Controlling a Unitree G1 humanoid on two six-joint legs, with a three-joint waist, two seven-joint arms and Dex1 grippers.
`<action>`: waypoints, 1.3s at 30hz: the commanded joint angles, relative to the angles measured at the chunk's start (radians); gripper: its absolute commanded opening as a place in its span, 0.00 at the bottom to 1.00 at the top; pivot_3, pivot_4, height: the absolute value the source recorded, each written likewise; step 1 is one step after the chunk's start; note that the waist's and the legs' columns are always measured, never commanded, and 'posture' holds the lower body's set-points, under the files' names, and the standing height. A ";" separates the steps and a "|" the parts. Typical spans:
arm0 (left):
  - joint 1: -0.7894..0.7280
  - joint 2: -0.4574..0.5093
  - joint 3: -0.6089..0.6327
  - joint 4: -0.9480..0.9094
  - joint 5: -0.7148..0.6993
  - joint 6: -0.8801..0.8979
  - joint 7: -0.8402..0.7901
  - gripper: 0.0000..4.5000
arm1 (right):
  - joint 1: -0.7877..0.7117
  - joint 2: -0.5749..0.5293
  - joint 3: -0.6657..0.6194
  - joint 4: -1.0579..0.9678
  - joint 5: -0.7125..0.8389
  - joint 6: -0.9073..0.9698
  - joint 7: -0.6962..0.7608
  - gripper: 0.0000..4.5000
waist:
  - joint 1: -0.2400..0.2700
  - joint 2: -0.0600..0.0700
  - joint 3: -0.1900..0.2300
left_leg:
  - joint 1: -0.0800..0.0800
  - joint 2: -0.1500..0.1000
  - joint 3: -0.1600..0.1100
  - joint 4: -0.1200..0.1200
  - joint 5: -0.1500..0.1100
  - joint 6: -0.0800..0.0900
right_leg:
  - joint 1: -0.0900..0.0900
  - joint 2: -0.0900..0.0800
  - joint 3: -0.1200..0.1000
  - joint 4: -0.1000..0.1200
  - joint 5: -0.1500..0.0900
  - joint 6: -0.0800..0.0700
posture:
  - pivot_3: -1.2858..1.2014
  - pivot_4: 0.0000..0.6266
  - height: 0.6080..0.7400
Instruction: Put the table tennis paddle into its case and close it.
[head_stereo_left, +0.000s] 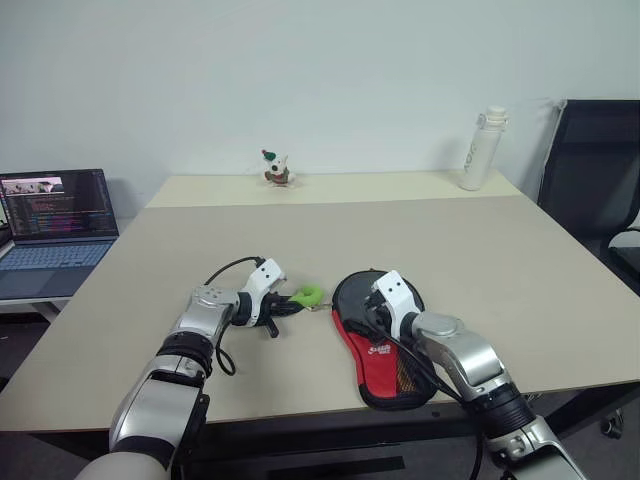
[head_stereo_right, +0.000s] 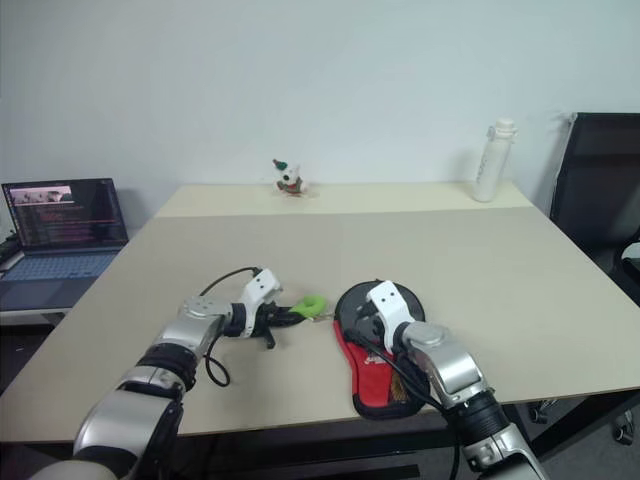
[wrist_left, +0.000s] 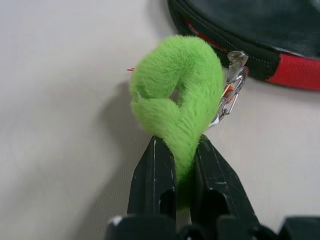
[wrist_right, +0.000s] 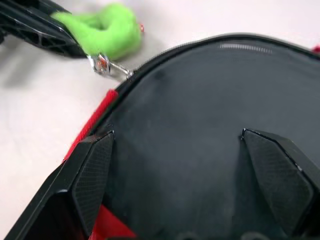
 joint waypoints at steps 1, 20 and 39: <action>-0.064 -0.017 0.044 0.002 -0.017 0.056 0.099 0.01 | 0.006 0.000 0.016 0.034 -0.021 0.007 0.011 1.00 | 0.000 0.000 0.000 | 0.000 0.000 0.000 0.000 0.000 0.000 | 0.000 0.000 0.000 0.000 0.000 0.000 | 0.52 0.24 1.00; -0.334 -0.197 0.036 0.289 0.146 -0.032 0.625 0.01 | 0.075 0.005 0.059 0.001 -0.041 0.070 0.054 1.00 | -0.004 -0.003 0.000 | -0.007 0.000 0.000 -0.002 -0.001 -0.001 | -0.003 0.000 -0.001 -0.007 0.000 0.001 | 0.52 0.24 1.00; -0.445 -0.308 -0.142 0.334 0.431 -0.159 0.773 0.01 | 0.263 0.016 0.153 -0.198 -0.036 0.247 0.048 1.00 | -0.006 -0.009 -0.005 | -0.007 0.001 0.000 -0.005 -0.003 -0.004 | -0.003 0.001 -0.001 -0.014 0.000 0.001 | 0.52 0.24 1.00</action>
